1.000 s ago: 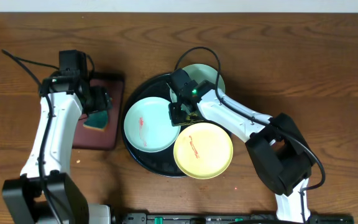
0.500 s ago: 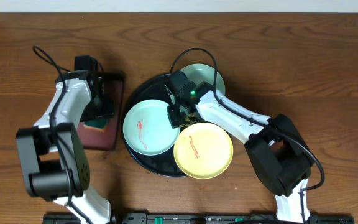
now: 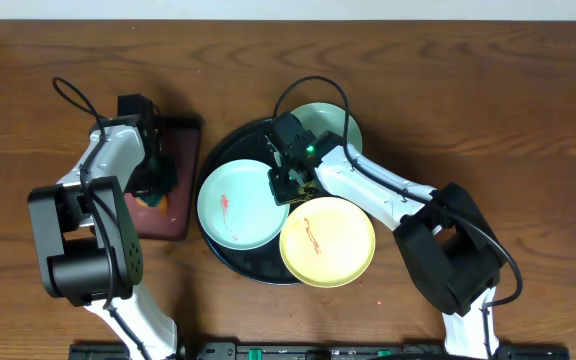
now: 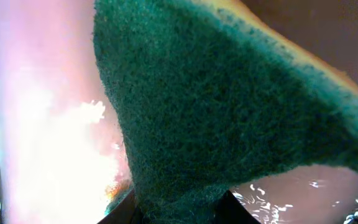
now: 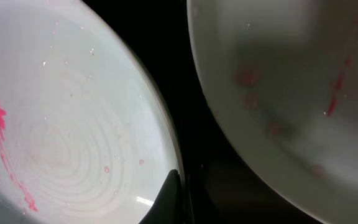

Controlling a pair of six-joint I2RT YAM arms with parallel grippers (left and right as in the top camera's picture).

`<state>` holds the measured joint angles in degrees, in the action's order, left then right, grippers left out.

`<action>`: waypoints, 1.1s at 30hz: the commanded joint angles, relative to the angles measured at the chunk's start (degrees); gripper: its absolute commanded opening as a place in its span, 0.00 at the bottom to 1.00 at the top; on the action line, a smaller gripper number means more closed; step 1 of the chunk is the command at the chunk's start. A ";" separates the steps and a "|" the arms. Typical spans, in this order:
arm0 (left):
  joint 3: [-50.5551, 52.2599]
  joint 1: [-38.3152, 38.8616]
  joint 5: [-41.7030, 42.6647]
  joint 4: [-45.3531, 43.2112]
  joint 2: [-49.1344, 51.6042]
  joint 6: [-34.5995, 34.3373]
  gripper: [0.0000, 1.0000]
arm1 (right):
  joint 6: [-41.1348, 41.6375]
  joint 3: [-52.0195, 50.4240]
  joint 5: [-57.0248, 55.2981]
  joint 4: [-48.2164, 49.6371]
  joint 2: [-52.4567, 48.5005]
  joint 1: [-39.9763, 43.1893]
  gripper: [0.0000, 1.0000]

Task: Clean dirty plates on tray and stack at the side
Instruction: 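Grasp the green sponge with the left gripper and dip it in the water tray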

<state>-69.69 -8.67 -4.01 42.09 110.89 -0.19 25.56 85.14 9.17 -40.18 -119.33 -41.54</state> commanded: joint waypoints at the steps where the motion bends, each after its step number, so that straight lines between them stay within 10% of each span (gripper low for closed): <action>1: 0.20 0.22 3.56 -1.03 3.21 -0.52 0.49 | 0.11 1.01 2.19 0.26 -0.59 0.00 0.01; 3: -0.15 0.22 3.56 -0.81 3.21 -0.52 0.69 | 0.11 1.01 2.86 0.26 -0.59 0.22 0.01; 7: -2.14 0.22 3.85 0.55 2.80 -0.50 0.79 | 0.09 1.01 2.93 0.24 -0.59 0.24 0.01; 33: -6.32 -2.69 8.07 4.79 -2.10 0.59 0.67 | -0.55 1.01 2.89 -0.35 -0.59 0.20 0.01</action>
<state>-74.52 -11.25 3.14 46.50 111.63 1.48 25.58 85.14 10.37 -40.56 -119.33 -41.17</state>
